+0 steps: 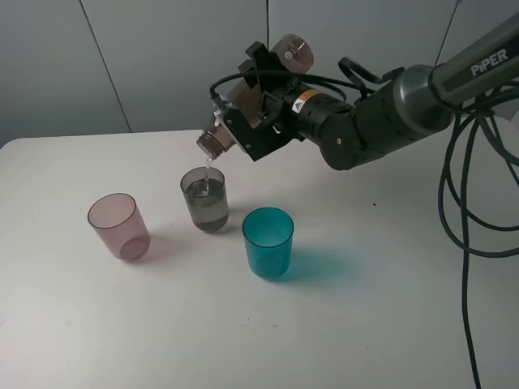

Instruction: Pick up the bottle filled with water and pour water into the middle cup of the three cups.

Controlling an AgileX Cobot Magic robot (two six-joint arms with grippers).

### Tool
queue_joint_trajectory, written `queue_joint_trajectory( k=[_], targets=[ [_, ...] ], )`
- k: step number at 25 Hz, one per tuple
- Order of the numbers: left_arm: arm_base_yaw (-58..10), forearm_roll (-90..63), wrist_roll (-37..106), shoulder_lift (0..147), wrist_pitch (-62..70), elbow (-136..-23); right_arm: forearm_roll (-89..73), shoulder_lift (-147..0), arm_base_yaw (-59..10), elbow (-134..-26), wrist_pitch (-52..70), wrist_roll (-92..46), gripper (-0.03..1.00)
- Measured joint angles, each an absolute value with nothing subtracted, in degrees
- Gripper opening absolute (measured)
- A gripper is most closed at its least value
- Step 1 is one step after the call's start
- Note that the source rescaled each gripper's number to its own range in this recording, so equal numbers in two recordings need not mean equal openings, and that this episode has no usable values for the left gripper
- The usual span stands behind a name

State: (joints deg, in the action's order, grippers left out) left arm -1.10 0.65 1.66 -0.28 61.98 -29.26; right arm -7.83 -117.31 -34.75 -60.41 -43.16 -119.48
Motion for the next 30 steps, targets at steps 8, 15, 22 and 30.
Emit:
queue_joint_trajectory(
  k=[8,15,22,30],
  targets=[
    [-1.10,0.65,1.91,-0.28,61.98,-29.26,-4.16,-117.31,-34.75,-60.44,-43.66,-119.63,0.00],
    [-1.10,0.65,1.91,-0.28,61.98,-29.26,-3.58,-117.31,-34.75,-60.44,-43.45,-118.76,0.00],
    [-1.10,0.65,1.91,-0.28,61.98,-29.26,-3.37,-117.31,-34.75,-60.44,-41.54,-99.67,0.00],
    [-1.10,0.65,1.91,-0.28,61.98,-29.26,-3.80,-116.64,-34.75,-59.65,-39.34,-69.91,0.00]
  ],
)
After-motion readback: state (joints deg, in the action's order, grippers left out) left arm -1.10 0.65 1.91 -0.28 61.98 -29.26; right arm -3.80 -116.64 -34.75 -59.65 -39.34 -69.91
